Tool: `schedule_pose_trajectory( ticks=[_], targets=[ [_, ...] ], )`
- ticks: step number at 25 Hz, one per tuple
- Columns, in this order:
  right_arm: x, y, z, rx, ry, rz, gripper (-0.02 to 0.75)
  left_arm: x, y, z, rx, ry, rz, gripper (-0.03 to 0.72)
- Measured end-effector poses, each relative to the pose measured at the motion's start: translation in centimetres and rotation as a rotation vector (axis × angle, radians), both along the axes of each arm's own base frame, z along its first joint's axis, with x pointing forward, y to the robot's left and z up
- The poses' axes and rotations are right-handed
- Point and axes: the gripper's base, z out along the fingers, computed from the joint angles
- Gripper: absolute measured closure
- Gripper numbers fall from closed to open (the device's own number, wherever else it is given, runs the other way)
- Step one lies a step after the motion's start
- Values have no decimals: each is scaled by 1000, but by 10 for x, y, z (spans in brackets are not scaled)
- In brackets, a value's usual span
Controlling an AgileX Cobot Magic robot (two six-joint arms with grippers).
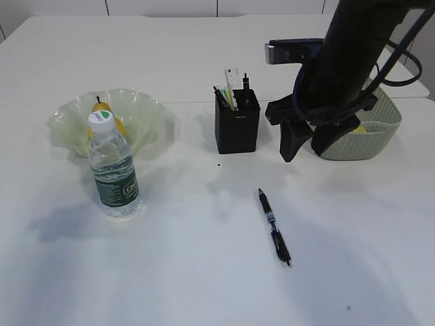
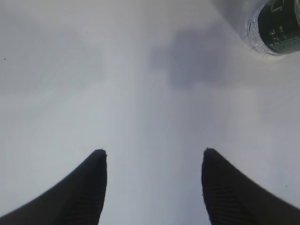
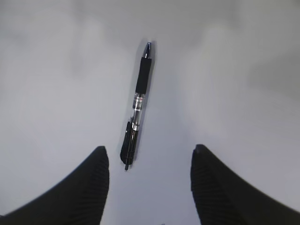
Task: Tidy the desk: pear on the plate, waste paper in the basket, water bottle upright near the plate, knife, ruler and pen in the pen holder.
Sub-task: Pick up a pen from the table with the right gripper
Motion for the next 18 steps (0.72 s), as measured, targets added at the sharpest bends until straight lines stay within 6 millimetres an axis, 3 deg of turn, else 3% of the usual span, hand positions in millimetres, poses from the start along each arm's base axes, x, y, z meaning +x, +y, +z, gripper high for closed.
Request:
schedule_pose_trajectory(
  ticks=[5, 12, 18],
  targets=[
    [-1, 2, 0, 1, 4, 4, 301, -1, 0, 0, 0, 16, -1, 240],
    [-11, 23, -3, -2, 17, 38, 298, -4, 0, -1, 4, 42, -14, 240],
    [-12, 24, -3, -3, 22, 27, 298, -4, -1, -1, -1, 46, -16, 241]
  ],
)
